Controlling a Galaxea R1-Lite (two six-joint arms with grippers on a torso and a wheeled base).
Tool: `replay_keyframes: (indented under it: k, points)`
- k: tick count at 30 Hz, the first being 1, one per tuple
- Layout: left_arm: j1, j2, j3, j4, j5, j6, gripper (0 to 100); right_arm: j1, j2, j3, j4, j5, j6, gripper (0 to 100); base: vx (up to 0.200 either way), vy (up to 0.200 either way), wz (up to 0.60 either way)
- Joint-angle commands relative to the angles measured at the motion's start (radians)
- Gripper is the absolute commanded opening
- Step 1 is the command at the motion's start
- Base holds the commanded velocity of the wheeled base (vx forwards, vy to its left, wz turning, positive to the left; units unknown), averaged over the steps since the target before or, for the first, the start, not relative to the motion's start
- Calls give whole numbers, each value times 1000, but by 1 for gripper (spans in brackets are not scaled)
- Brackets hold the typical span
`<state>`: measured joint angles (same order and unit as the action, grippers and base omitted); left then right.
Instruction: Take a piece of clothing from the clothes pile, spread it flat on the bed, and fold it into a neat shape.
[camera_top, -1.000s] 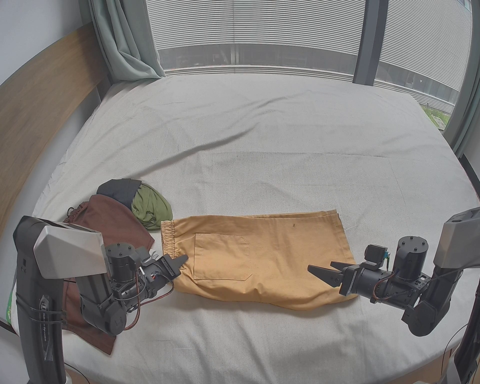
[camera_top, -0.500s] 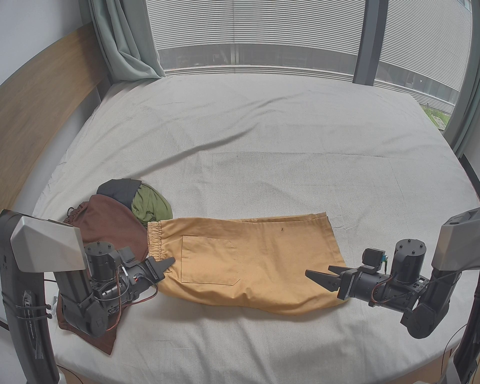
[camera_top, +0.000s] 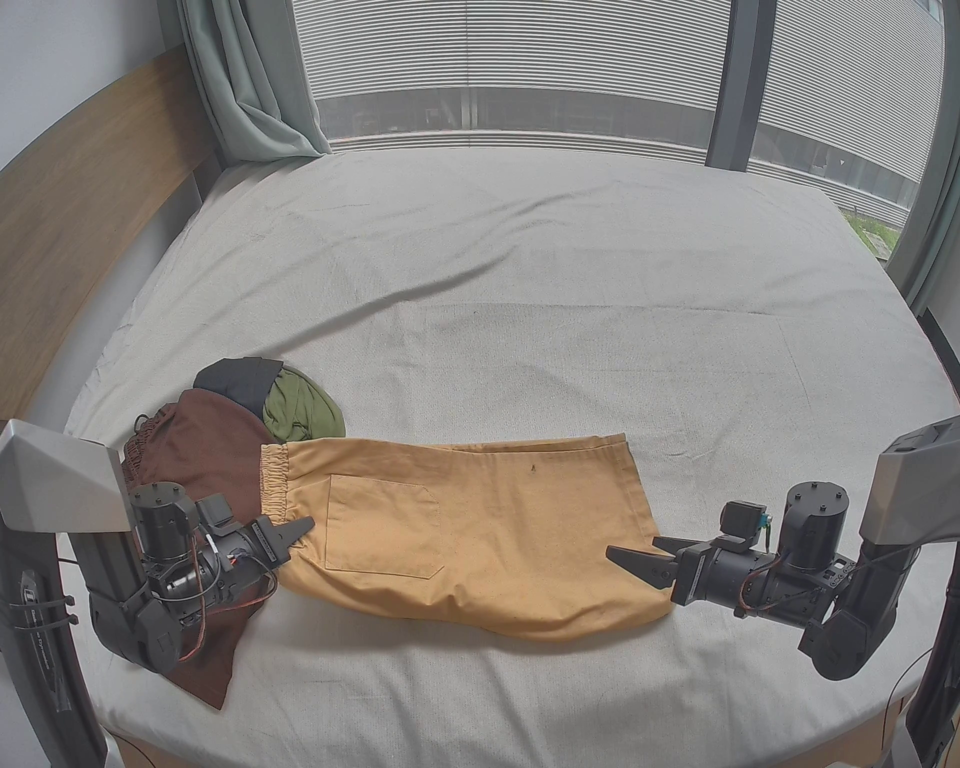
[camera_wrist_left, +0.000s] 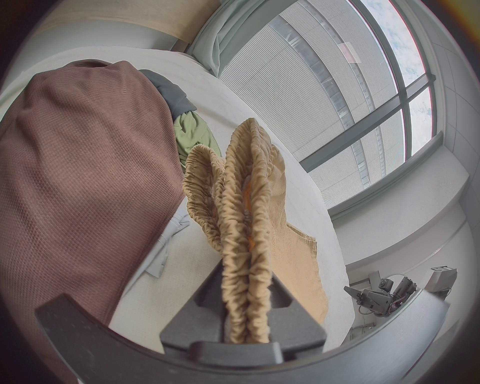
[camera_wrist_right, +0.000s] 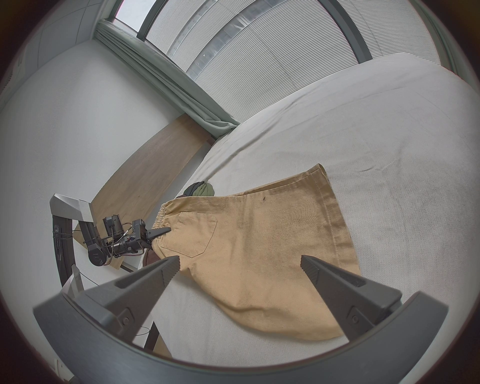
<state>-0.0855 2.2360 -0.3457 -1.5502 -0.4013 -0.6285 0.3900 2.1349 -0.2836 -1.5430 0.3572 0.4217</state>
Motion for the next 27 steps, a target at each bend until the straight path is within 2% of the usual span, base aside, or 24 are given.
replay_keyframes:
  k: [1, 6, 15, 27]
  points:
    - [40, -18, 19, -1, -33, 3, 0, 4, 10, 0, 0, 0, 0, 100, 0, 0, 0]
    - [76, -47, 47, -1, -83, 1, 0, 6, 10, 0, 0, 0, 0, 100, 0, 0, 0]
    - [101, -52, 70, -1, -105, 4, 0, 17, 10, 0, 0, 0, 0, 100, 0, 0, 0]
    - [12, -107, 51, -1, -96, 3, 0, 21, 7, 1, 0, 0, 0, 100, 0, 0, 0]
